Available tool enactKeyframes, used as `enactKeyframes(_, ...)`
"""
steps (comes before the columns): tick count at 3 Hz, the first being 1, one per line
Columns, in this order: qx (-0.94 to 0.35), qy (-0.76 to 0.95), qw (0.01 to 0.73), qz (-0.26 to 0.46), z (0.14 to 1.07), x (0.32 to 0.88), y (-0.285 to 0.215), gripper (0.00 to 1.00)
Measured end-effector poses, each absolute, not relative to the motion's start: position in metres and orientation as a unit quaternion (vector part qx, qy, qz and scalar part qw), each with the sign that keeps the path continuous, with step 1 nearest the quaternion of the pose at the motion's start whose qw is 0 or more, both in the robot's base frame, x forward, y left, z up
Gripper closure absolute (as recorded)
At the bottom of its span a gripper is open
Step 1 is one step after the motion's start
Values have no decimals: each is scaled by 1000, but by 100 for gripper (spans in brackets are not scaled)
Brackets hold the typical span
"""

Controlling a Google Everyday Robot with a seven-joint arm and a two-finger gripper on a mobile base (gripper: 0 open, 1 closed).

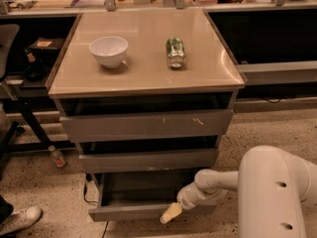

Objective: Open bottom drawer

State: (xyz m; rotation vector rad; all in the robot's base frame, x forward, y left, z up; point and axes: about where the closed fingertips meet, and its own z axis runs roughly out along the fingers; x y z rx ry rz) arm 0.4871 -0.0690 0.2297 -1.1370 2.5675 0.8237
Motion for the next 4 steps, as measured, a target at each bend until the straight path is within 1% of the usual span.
enactKeyframes(2, -399, 877, 52, 263, 202, 483, -70, 0)
enactKeyframes(4, -396, 883, 7, 253, 189, 458, -88, 0)
